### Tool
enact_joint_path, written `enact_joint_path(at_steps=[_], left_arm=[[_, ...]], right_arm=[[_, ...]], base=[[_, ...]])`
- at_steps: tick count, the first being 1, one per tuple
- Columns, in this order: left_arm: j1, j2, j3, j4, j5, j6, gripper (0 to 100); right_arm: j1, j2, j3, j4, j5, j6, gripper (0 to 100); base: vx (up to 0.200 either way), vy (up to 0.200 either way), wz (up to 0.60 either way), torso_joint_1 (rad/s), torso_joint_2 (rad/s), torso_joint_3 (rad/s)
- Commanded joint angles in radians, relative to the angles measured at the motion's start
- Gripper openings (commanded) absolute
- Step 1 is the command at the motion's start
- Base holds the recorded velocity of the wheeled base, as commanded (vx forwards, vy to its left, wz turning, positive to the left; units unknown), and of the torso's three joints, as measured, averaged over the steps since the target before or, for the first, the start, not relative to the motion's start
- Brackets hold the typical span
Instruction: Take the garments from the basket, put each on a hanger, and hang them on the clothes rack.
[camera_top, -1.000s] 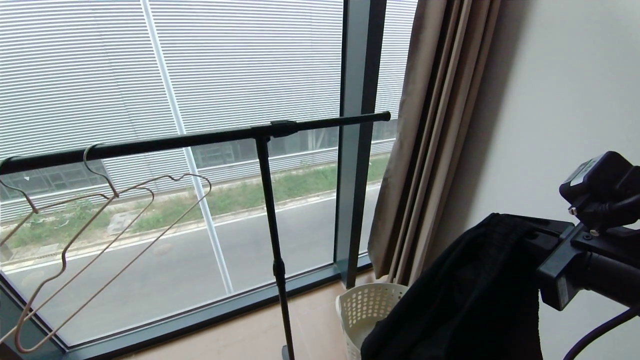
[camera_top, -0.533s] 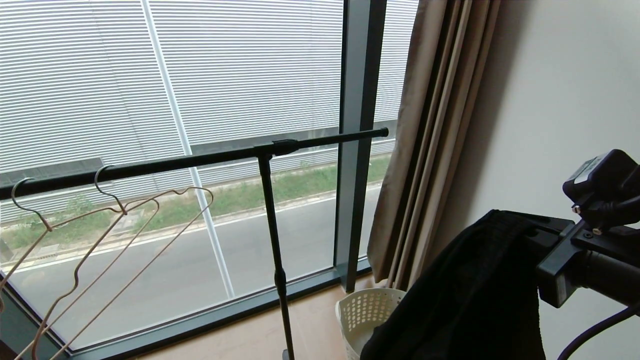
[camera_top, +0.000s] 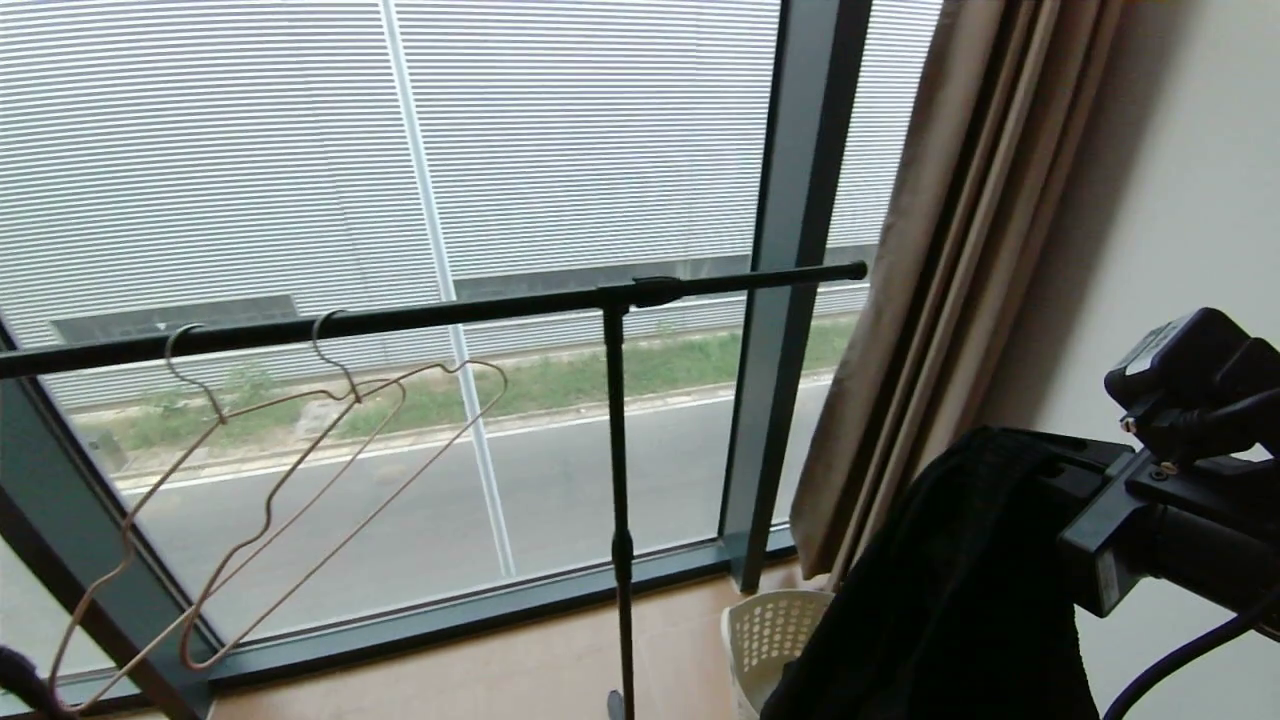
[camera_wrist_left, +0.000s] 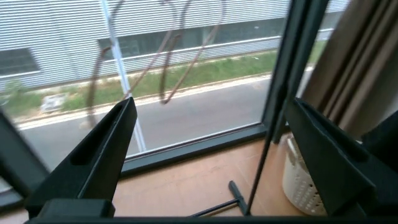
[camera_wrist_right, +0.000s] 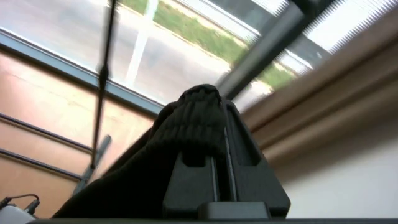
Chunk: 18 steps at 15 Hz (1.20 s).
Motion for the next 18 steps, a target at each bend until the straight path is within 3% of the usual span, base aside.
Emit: enact_joint_path(at_steps=[1, 4, 8, 10, 18], left_arm=[[0.0, 0.0, 0.0, 0.0, 0.0, 0.0, 100], [0.0, 0.0, 0.0, 0.0, 0.0, -0.001, 100], [0.0, 0.0, 0.0, 0.0, -0.001, 0.0, 100], [0.0, 0.0, 0.0, 0.0, -0.001, 0.0, 100], [0.0, 0.0, 0.0, 0.0, 0.0, -0.001, 100]], right_arm=[[0.0, 0.001, 0.002, 0.001, 0.0, -0.001, 0], [0.0, -0.002, 0.002, 0.0, -0.001, -0.001, 0], [0.0, -0.003, 0.0, 0.001, -0.001, -0.001, 0], [0.0, -0.003, 0.002, 0.001, -0.001, -0.001, 0], [0.0, -0.003, 0.002, 0.001, -0.001, -0.001, 0]], base=[[0.0, 0.0, 0.6, 0.007, 0.0, 0.002], [0.0, 0.0, 0.4, 0.002, 0.0, 0.002], [-0.2, 0.0, 0.0, 0.005, 0.0, 0.0], [-0.2, 0.2, 0.0, 0.0, 0.0, 0.0], [0.0, 0.175, 0.0, 0.0, 0.0, 0.001]])
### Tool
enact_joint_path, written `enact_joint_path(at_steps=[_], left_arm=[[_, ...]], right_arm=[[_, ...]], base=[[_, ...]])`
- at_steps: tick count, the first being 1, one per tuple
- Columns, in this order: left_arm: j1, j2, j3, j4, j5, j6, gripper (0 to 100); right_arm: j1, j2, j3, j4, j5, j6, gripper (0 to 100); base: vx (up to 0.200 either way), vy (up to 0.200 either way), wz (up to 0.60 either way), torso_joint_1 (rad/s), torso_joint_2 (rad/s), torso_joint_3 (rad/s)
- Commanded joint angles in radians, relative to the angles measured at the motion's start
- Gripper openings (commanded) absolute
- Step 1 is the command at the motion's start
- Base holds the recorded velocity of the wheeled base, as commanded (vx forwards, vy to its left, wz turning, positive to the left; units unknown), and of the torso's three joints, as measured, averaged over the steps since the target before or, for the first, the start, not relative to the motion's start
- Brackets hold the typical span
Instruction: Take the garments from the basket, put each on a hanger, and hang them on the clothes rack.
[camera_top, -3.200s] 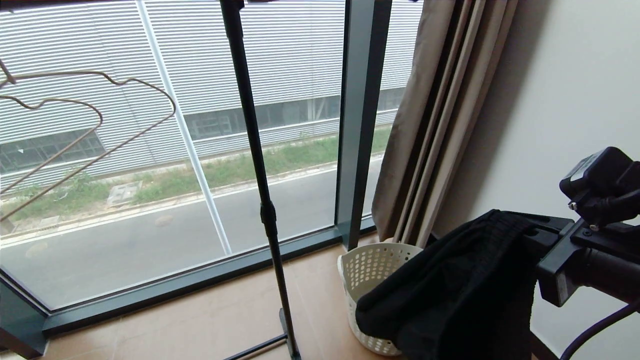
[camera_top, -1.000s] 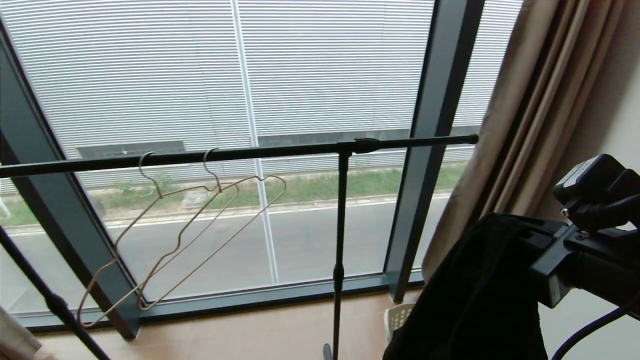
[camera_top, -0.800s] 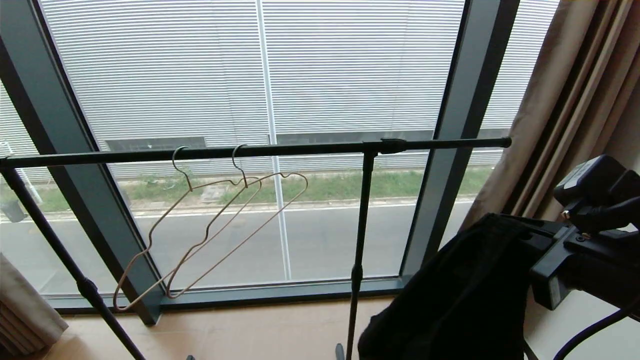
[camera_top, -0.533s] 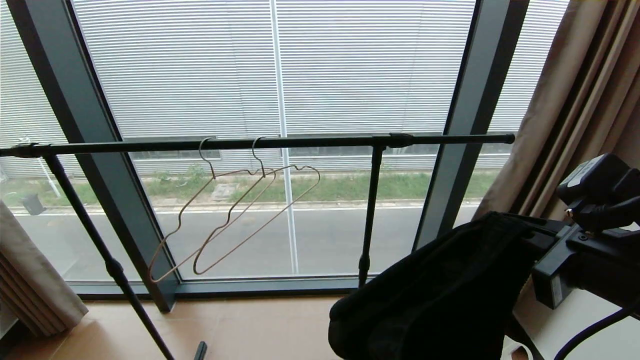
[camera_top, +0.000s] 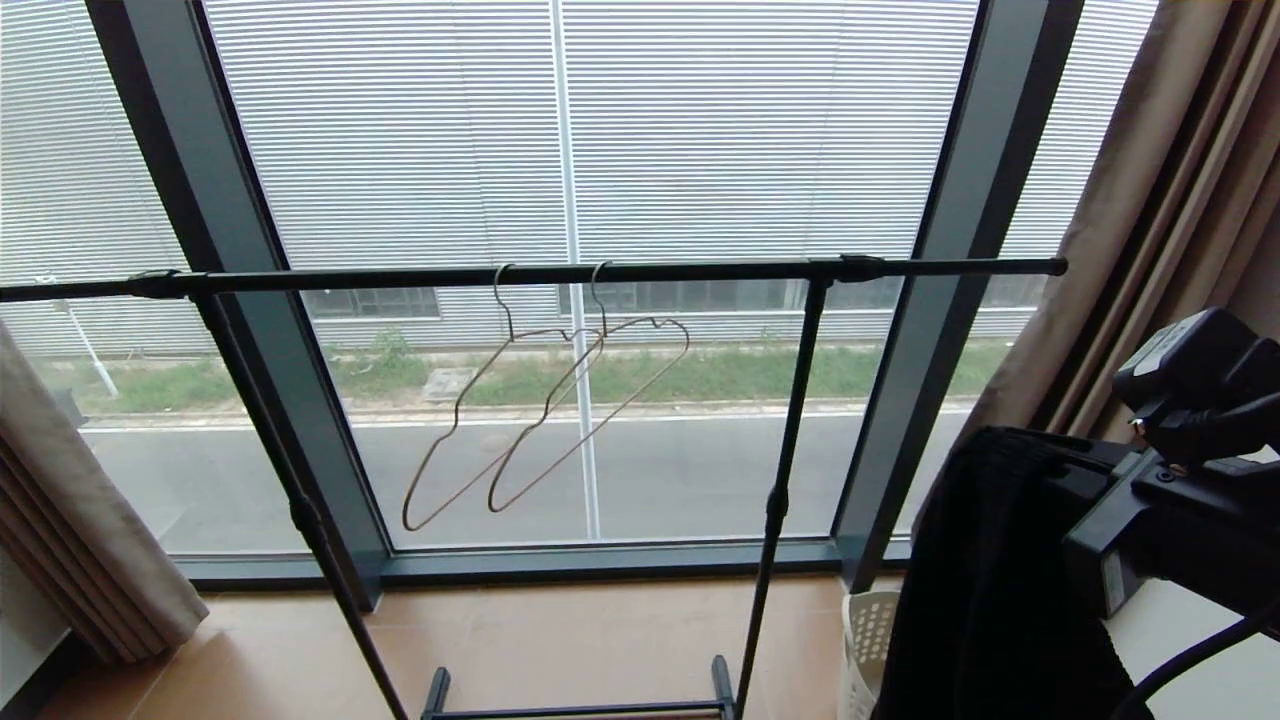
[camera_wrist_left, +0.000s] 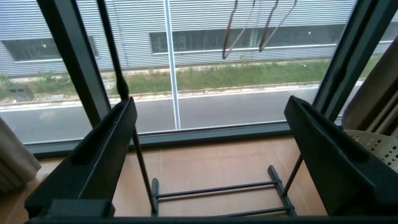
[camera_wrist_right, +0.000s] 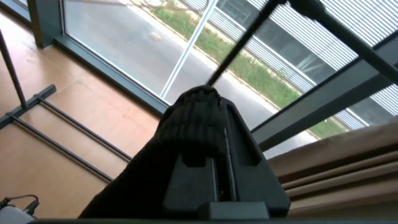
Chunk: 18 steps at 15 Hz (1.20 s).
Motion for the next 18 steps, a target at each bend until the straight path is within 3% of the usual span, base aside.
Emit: enact_joint_path(at_steps=[1, 5, 12, 13, 15, 18], left_arm=[[0.0, 0.0, 0.0, 0.0, 0.0, 0.0, 100], [0.0, 0.0, 0.0, 0.0, 0.0, 0.0, 100], [-0.001, 0.006, -0.001, 0.003, -0.026, 0.024, 100], [0.003, 0.044, -0.003, 0.004, -0.021, 0.027, 100], [0.013, 0.199, -0.017, 0.003, -0.029, 0.104, 100], [0.005, 0.546, -0.218, -0.002, -0.093, 0.089, 100]], right_arm=[[0.0, 0.002, 0.0, 0.0, 0.0, 0.0, 0], [0.0, 0.005, 0.001, 0.0, 0.0, 0.0, 0], [0.003, 0.057, 0.027, 0.0, -0.001, -0.005, 0], [0.005, 0.071, 0.023, 0.0, -0.001, -0.005, 0], [0.019, 0.131, -0.023, -0.001, -0.001, 0.001, 0], [0.053, 0.206, -0.124, 0.006, -0.007, 0.101, 0]], base=[[0.0, 0.0, 0.0, 0.0, 0.0, 0.0], [-0.2, 0.0, 0.0, 0.007, 0.0, 0.001], [0.0, 0.0, 0.0, 0.0, 0.0, 0.0], [0.0, 0.0, 0.0, 0.0, 0.0, 0.0], [0.0, 0.0, 0.0, 0.0, 0.0, 0.0], [0.0, 0.0, 0.0, 0.0, 0.0, 0.0]])
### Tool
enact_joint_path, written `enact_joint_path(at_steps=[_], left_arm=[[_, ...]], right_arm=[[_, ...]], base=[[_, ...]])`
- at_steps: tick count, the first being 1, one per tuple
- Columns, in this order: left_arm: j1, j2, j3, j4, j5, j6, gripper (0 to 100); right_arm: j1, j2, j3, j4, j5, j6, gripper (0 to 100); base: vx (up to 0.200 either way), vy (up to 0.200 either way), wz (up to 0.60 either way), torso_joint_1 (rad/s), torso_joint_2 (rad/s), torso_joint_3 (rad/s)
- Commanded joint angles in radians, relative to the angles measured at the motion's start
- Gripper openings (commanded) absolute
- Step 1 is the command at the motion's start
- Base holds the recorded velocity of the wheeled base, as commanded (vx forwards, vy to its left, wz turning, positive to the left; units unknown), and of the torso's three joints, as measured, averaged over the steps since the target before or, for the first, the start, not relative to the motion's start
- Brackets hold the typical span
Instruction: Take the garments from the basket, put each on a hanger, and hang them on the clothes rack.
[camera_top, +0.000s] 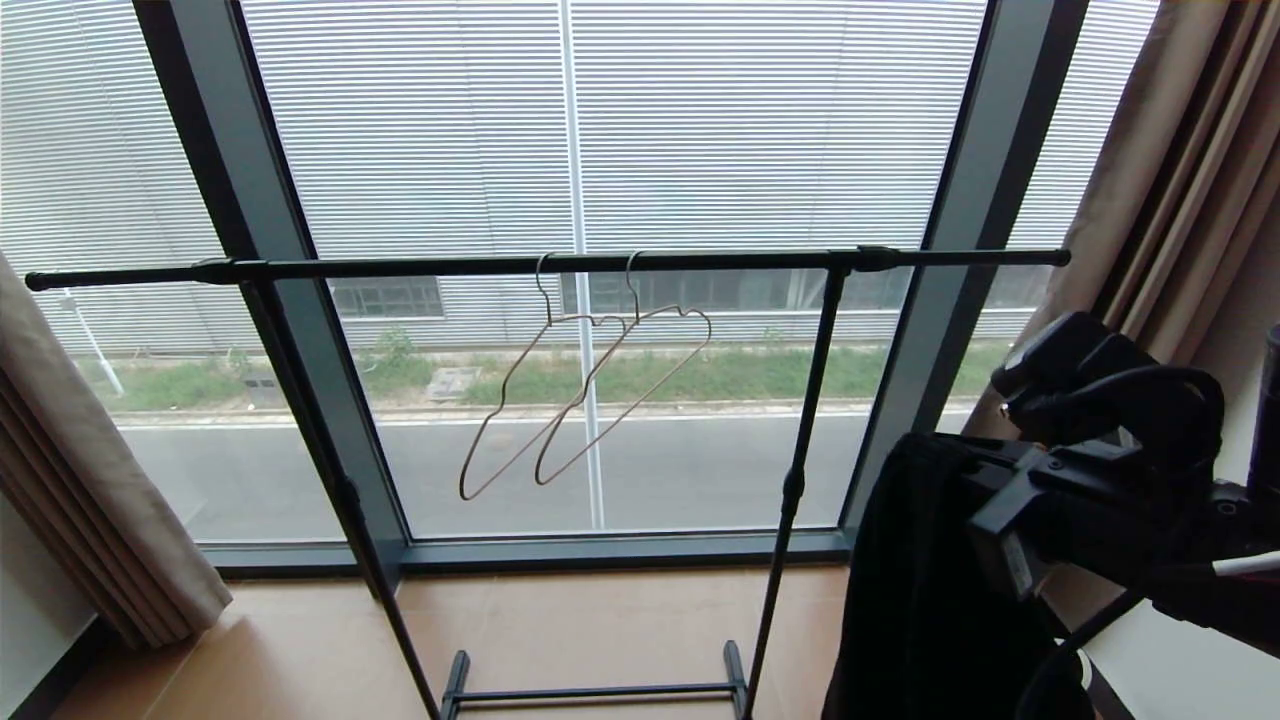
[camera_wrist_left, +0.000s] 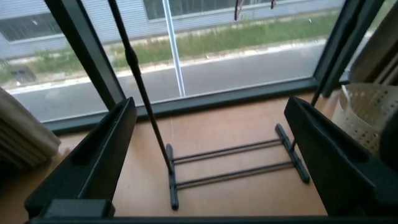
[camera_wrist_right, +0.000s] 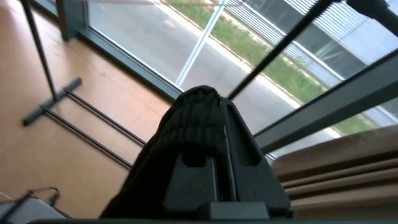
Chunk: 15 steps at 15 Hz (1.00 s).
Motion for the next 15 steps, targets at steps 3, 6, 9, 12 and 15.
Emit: enact_joint_path(at_steps=[3, 6, 9, 12, 15], left_arm=[[-0.089, 0.611, -0.338, -0.005, -0.055, -0.046, 100], [-0.314, 0.807, -0.453, -0.005, -0.019, -0.212, 100], [-0.448, 0.994, -0.531, -0.01, -0.014, -0.281, 100], [-0.584, 1.169, -0.639, -0.039, -0.009, -0.439, 100], [-0.658, 1.31, -0.72, -0.085, -0.009, -0.478, 100]], right_arm=[[0.023, 0.179, -0.21, 0.011, -0.014, 0.107, 0], [0.026, 0.271, -0.287, 0.011, -0.04, 0.2, 0], [0.086, 0.371, -0.377, 0.008, -0.181, 0.295, 0], [0.136, 0.434, -0.43, 0.004, -0.281, 0.345, 0], [0.159, 0.448, -0.453, 0.01, -0.317, 0.374, 0]], base=[[0.0, 0.0, 0.0, 0.0, 0.0, 0.0], [0.0, 0.0, 0.0, 0.0, 0.0, 0.0], [0.0, 0.0, 0.0, 0.0, 0.0, 0.0], [0.0, 0.0, 0.0, 0.0, 0.0, 0.0], [0.0, 0.0, 0.0, 0.0, 0.0, 0.0]])
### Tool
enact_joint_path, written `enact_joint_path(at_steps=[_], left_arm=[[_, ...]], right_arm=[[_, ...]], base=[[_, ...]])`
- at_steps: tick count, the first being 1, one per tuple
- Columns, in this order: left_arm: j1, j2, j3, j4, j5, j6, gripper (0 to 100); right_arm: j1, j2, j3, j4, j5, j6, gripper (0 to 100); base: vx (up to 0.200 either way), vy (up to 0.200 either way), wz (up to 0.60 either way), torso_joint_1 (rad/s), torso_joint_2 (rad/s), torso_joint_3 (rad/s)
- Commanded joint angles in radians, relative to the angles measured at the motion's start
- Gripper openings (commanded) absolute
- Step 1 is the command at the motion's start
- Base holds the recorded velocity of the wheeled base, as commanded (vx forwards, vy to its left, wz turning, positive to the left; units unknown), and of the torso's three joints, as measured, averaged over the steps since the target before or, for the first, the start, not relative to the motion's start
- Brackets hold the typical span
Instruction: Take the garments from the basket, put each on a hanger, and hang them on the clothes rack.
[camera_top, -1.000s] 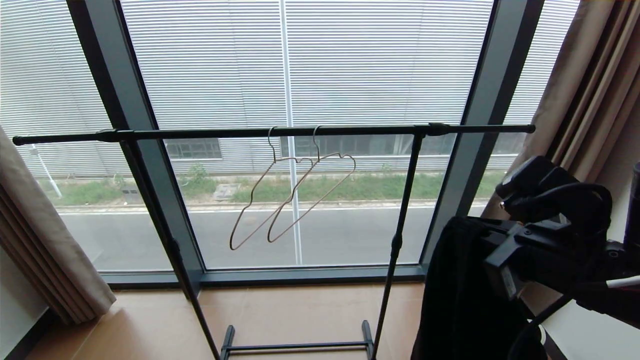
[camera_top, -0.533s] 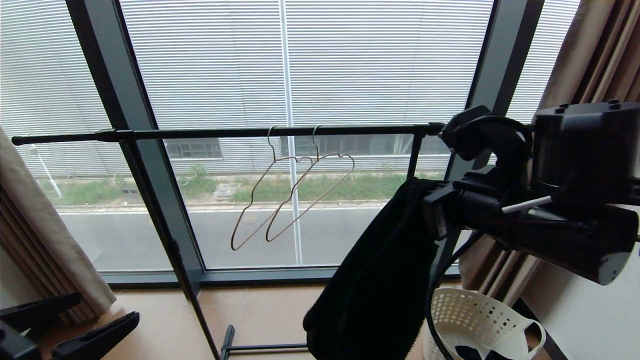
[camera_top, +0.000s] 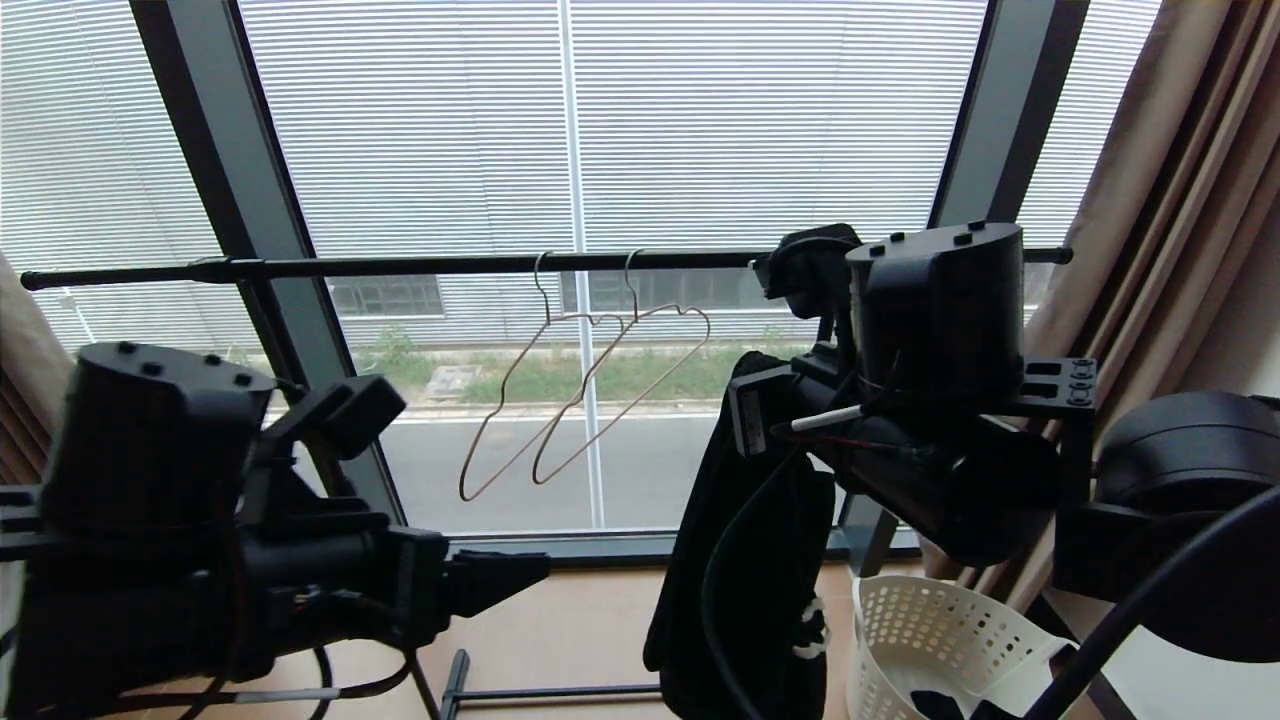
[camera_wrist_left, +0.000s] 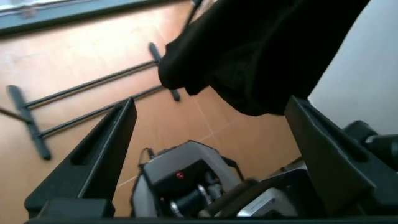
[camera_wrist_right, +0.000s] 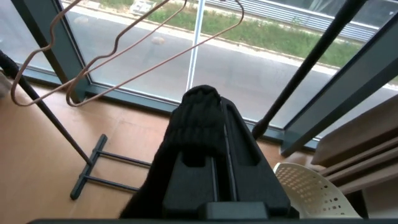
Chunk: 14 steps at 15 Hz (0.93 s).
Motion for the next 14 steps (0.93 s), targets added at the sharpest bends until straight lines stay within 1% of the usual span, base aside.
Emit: enact_joint_path(at_steps=[1, 2, 3, 5, 7, 11, 12, 14], left_arm=[[-0.091, 0.181, -0.076, -0.026, 0.002, -0.016, 100], [-0.113, 0.207, -0.087, -0.033, 0.006, -0.019, 100], [-0.14, 0.25, -0.105, -0.049, 0.031, -0.032, 100], [-0.169, 0.299, -0.116, -0.072, 0.08, -0.042, 100], [-0.171, 0.327, -0.118, -0.096, 0.095, -0.042, 100], [-0.169, 0.364, -0.119, -0.101, 0.114, -0.042, 100], [-0.169, 0.4, -0.142, -0.099, 0.192, -0.071, 100], [-0.169, 0.425, -0.145, -0.098, 0.197, -0.075, 100]], right_arm=[[0.008, 0.031, -0.025, -0.003, -0.031, 0.009, 0], [0.008, 0.035, -0.026, -0.007, -0.041, 0.011, 0], [0.008, 0.03, -0.025, -0.009, -0.047, 0.014, 0], [0.01, 0.028, -0.025, -0.011, -0.048, 0.017, 0], [0.01, 0.022, -0.022, -0.011, -0.051, 0.017, 0], [0.028, 0.012, -0.017, -0.012, -0.051, 0.026, 0], [0.03, -0.047, -0.012, 0.0, -0.051, 0.024, 0], [0.03, -0.076, -0.011, 0.003, -0.05, 0.024, 0]], base=[[0.0, 0.0, 0.0, 0.0, 0.0, 0.0], [0.0, 0.0, 0.0, 0.0, 0.0, 0.0], [0.0, 0.0, 0.0, 0.0, 0.0, 0.0], [0.0, 0.0, 0.0, 0.0, 0.0, 0.0], [0.0, 0.0, 0.0, 0.0, 0.0, 0.0], [0.0, 0.0, 0.0, 0.0, 0.0, 0.0], [0.0, 0.0, 0.0, 0.0, 0.0, 0.0], [0.0, 0.0, 0.0, 0.0, 0.0, 0.0]])
